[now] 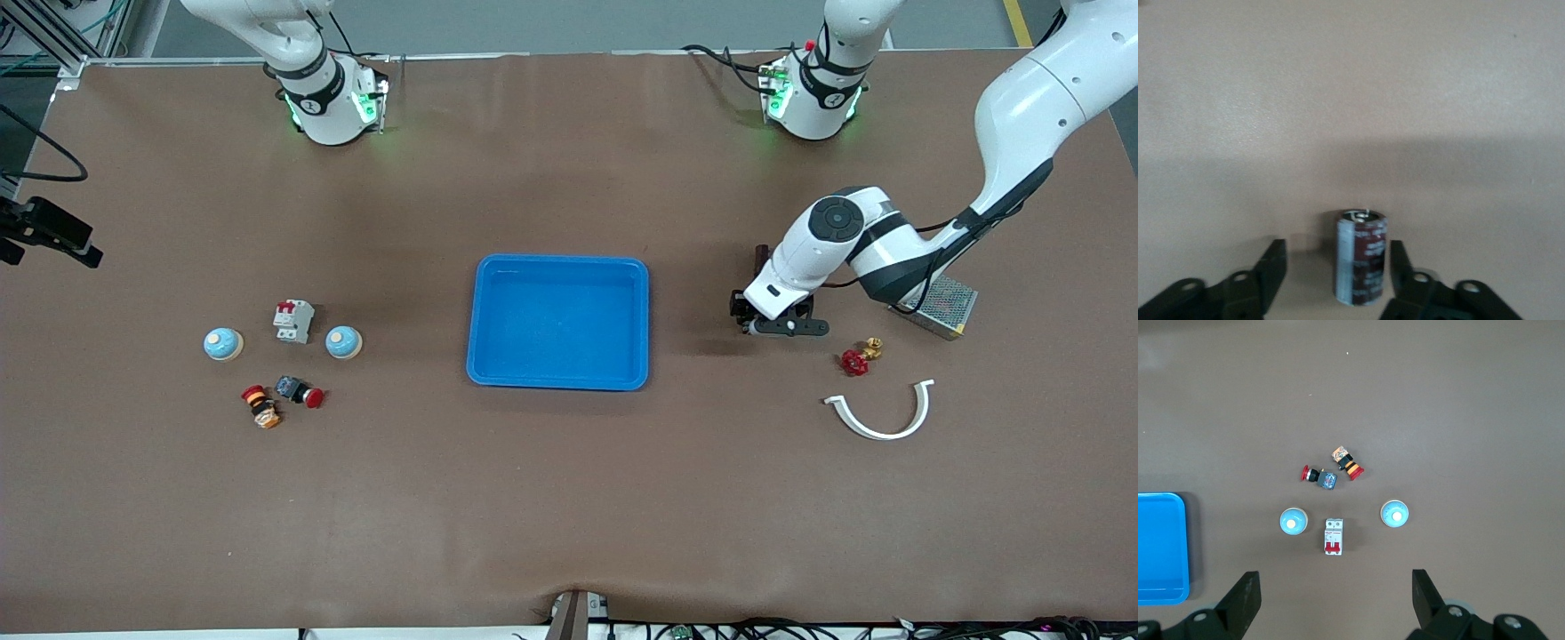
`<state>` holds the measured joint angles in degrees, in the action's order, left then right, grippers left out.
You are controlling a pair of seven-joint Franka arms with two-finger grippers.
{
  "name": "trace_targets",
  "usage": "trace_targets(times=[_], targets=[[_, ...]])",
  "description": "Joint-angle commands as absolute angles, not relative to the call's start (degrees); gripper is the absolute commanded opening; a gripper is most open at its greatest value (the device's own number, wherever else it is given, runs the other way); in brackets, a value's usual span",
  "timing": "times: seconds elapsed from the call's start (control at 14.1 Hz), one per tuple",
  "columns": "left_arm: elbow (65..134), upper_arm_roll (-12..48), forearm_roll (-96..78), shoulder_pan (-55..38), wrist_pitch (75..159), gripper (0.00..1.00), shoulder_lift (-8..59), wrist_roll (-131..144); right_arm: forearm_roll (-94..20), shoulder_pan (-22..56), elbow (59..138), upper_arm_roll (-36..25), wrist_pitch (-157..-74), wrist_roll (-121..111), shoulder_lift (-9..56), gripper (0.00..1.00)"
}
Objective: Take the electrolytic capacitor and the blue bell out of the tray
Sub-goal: 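Lower the capacitor onto the table with the left gripper and open it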
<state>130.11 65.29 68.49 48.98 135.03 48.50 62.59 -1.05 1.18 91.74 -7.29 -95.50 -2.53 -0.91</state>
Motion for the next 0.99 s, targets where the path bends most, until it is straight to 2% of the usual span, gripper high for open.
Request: trace_targets(times=[0.0,0.57,0.92], targets=[[128.60,66.78,69.35,48.87,135.27,1.00,47.55,66.70,-0.88,1.05,90.44,-7.12,-94.66,-2.29,-0.35,1.00],[122.44,70.04,64.35,48.43,133.86,1.00,47.64,68.47,-0.88,1.05,90.44,-7.12,-94.66,-2.29,-0.35,1.00],[119.80,73.21,59.52,48.43,128.94,1.00,47.64,68.47,-0.88,1.05,90.44,-7.12,-94.66,-2.29,-0.35,1.00]])
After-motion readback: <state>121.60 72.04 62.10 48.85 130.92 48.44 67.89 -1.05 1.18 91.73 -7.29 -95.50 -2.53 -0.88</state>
